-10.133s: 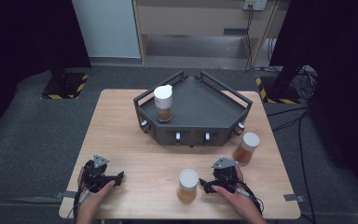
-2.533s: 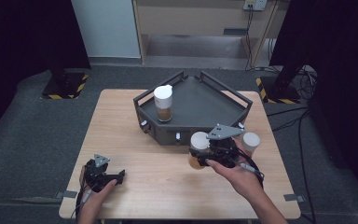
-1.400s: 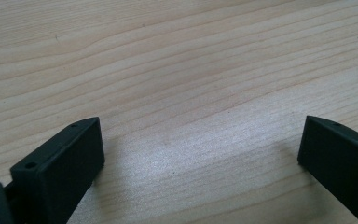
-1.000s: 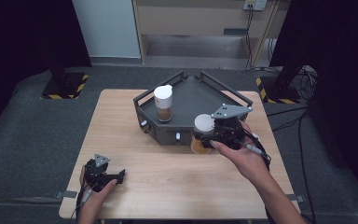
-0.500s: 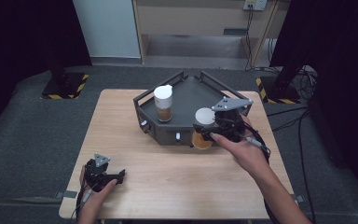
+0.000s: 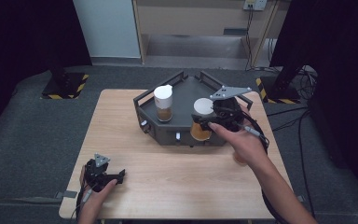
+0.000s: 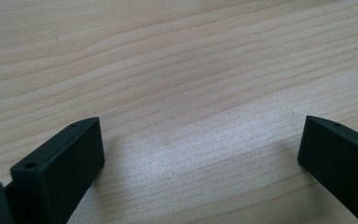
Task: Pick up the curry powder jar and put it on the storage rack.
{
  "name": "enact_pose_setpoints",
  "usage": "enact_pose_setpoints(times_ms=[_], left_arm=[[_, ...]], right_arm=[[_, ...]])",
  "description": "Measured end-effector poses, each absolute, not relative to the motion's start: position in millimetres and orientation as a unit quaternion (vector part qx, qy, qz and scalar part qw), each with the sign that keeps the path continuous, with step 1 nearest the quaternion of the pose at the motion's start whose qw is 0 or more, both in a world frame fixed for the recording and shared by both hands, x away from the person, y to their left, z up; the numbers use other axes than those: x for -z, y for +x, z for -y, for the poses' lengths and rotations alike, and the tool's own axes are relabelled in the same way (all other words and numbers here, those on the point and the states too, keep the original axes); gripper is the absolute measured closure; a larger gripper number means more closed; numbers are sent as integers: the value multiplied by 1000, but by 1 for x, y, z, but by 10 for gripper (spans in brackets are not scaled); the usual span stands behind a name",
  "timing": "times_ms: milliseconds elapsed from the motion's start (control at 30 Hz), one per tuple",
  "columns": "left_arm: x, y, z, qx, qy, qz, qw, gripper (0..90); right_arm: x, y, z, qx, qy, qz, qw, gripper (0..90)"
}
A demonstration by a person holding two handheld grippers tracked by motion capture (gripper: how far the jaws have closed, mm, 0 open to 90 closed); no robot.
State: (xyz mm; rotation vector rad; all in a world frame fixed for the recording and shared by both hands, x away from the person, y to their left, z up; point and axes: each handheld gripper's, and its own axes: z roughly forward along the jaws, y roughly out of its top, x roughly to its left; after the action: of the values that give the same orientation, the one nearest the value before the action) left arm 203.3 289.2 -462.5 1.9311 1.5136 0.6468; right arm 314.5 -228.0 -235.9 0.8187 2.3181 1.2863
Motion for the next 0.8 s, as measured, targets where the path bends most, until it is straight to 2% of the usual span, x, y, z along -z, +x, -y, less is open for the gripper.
enact_pose_setpoints(times_ms=[800], left_arm=[[463, 203, -289, -243, 727, -569, 298, 0]], right_arm=[[229, 341, 215, -451, 308, -816, 191, 336]])
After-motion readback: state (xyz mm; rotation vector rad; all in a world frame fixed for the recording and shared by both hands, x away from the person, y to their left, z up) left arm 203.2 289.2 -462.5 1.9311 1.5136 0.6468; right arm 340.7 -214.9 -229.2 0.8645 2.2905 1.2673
